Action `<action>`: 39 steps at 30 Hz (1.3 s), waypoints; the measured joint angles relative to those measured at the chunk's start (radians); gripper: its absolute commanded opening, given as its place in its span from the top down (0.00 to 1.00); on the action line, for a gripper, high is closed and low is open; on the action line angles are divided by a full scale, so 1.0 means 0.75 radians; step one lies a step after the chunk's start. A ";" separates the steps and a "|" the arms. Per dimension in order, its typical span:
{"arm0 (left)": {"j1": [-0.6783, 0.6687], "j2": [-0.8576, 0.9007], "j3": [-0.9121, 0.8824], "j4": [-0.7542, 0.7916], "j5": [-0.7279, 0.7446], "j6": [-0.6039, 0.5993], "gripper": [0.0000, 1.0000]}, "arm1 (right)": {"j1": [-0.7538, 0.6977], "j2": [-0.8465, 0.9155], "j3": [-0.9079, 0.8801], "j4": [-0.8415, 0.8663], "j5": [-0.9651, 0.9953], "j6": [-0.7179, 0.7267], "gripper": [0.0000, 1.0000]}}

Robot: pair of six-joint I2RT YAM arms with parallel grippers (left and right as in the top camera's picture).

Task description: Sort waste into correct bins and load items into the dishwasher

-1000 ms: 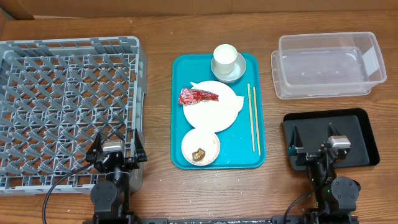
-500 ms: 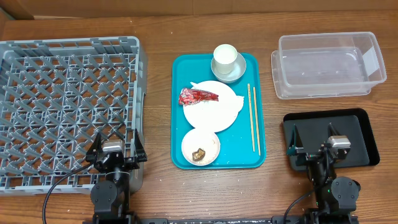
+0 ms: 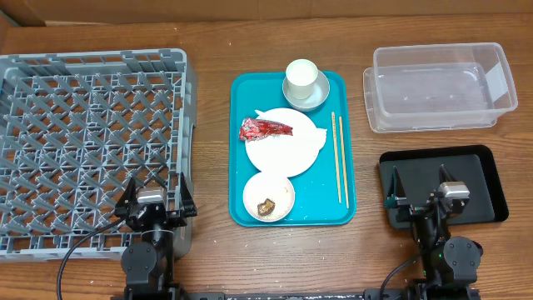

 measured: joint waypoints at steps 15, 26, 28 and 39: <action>0.000 0.000 0.000 0.000 0.000 0.000 0.00 | 0.000 0.000 0.000 0.000 0.001 0.000 0.00; 0.000 0.000 0.000 -0.001 0.000 0.000 0.00 | -0.001 -0.001 0.000 0.279 -0.262 0.116 0.00; 0.000 0.000 0.000 0.001 0.000 0.001 0.00 | -0.001 0.001 0.000 0.415 -0.446 0.210 0.00; 0.000 0.000 0.000 0.000 0.000 0.001 0.00 | 0.001 -0.003 0.000 0.967 -0.858 0.595 0.00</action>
